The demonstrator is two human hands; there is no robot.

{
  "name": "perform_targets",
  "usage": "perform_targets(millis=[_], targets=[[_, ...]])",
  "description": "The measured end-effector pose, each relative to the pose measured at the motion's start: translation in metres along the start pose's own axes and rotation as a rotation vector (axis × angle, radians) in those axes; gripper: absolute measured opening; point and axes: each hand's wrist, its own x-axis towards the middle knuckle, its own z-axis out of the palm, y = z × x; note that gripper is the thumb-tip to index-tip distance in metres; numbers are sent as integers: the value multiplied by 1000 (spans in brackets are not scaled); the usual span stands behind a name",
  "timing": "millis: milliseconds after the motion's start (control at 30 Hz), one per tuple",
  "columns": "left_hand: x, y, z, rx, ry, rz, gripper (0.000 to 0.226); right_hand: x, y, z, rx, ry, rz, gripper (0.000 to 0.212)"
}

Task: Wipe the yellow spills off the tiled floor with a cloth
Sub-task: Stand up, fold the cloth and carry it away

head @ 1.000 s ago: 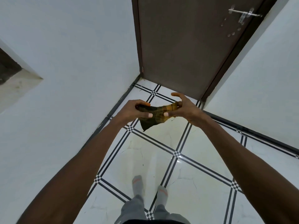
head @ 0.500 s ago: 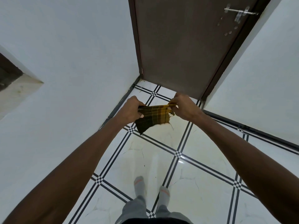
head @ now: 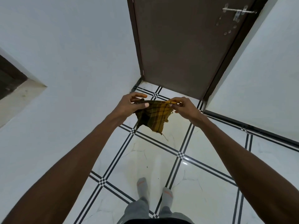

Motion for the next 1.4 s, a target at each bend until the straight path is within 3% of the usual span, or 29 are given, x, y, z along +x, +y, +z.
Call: perform_targets(millis=[267,433,633,967,1233,1400], targets=[[1,-9,8,-110,89,-70,56,-11,2,9,160,57,79,15],[2,-12,9,-147,94,-94,59,-16,3,14,256,95,100,21],[0,-10,9,-144,76,-114,60,-15,7,16,423,116,137,14],[3,-12,7,-176,79,-139,65,-9,4,18,626,52,206,16],[7,-23,0,-162,120,-181,75,6,-7,1,346,4,205,25],[6,-25,-1,-11,111,-76,42,13,-22,-14,72,-68,89,29]])
